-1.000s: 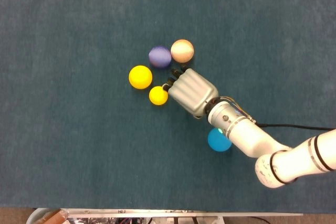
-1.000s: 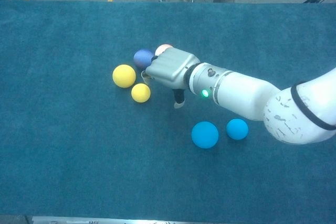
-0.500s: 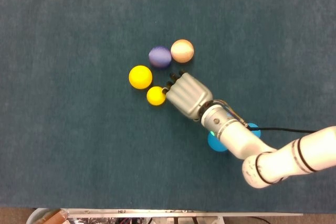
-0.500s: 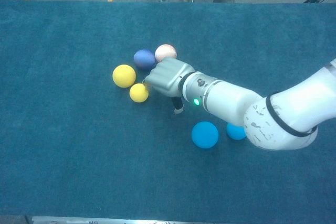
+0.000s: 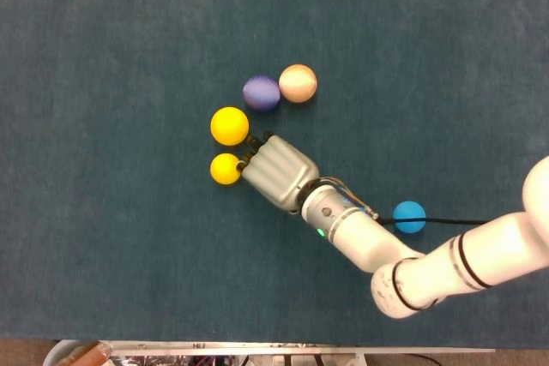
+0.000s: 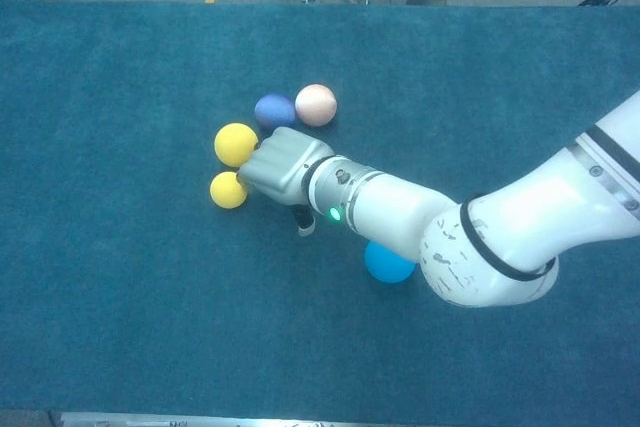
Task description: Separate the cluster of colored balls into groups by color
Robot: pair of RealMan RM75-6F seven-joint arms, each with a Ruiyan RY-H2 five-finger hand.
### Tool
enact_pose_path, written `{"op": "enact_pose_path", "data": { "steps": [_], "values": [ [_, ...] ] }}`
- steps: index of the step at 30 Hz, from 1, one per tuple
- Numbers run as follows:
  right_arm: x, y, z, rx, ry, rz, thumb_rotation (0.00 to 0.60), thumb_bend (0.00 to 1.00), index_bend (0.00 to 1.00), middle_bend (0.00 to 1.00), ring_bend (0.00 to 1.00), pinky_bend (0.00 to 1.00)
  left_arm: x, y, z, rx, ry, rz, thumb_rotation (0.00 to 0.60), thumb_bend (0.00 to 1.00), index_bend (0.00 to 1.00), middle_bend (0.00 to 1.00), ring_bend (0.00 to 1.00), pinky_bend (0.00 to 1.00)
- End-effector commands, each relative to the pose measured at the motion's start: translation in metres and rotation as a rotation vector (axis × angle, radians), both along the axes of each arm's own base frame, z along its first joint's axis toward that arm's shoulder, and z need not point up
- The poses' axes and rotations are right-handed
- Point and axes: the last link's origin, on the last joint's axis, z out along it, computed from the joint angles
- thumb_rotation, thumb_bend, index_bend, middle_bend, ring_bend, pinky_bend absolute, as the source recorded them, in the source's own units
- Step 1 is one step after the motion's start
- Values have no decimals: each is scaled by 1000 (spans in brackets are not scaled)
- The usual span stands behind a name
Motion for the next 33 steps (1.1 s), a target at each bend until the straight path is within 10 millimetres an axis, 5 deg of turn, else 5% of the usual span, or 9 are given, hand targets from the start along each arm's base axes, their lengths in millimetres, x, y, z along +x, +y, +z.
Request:
{"op": "enact_pose_path", "data": {
  "steps": [1, 13, 33],
  "values": [
    [6, 2, -3, 6, -8, 3, 600, 50, 260, 300, 137, 232, 0, -1, 0, 2, 0, 1, 600, 336, 275, 268, 237, 204],
    [23, 11, -7, 26, -47, 24, 600, 49, 260, 300, 137, 232, 1, -3, 2, 7, 5, 4, 600, 336, 275, 268, 237, 204],
    [-2, -30, 51, -131, -70, -25, 600, 50, 260, 301, 137, 232, 3, 8, 3, -12, 10, -28, 600, 337, 271, 267, 237, 204]
  ]
}}
